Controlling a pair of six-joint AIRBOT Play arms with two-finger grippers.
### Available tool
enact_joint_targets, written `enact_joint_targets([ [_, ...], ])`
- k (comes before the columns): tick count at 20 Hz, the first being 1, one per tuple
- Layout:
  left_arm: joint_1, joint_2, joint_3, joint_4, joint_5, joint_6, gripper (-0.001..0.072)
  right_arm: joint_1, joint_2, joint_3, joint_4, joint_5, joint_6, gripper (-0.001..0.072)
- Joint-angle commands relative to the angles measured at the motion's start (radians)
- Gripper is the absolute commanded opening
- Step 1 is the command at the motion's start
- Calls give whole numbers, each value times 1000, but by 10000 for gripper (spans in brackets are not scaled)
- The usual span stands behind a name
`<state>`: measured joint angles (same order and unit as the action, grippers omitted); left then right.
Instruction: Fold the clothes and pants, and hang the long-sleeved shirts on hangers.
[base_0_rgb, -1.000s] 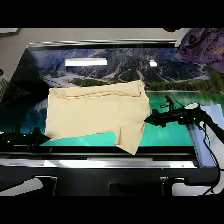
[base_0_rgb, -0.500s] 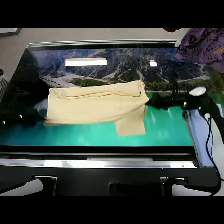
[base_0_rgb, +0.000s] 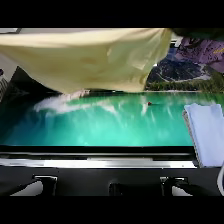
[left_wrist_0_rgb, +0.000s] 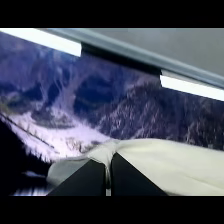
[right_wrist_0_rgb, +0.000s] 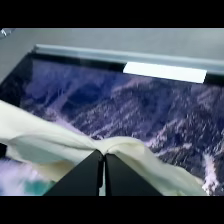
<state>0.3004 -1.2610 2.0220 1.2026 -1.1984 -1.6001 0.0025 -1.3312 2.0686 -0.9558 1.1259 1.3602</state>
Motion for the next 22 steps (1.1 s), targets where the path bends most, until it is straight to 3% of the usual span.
enact_joint_targets([
  [1,-15,177,60,151,-18,-94,11,5,185,70,-61,32,60,23],
  [6,-15,472,-130,288,-69,-196,12,5,383,61,-150,66,157,23],
  [11,-15,473,-147,350,-134,-207,11,5,356,58,-156,92,212,23],
  [16,-44,182,-148,287,-309,-116,12,5,175,-106,-160,90,307,23],
  [19,-114,-82,-149,328,-279,-102,11,5,-12,-205,-160,50,315,23],
  [22,-172,-364,-148,366,-158,-116,11,14,-225,-254,-159,-46,315,23],
])
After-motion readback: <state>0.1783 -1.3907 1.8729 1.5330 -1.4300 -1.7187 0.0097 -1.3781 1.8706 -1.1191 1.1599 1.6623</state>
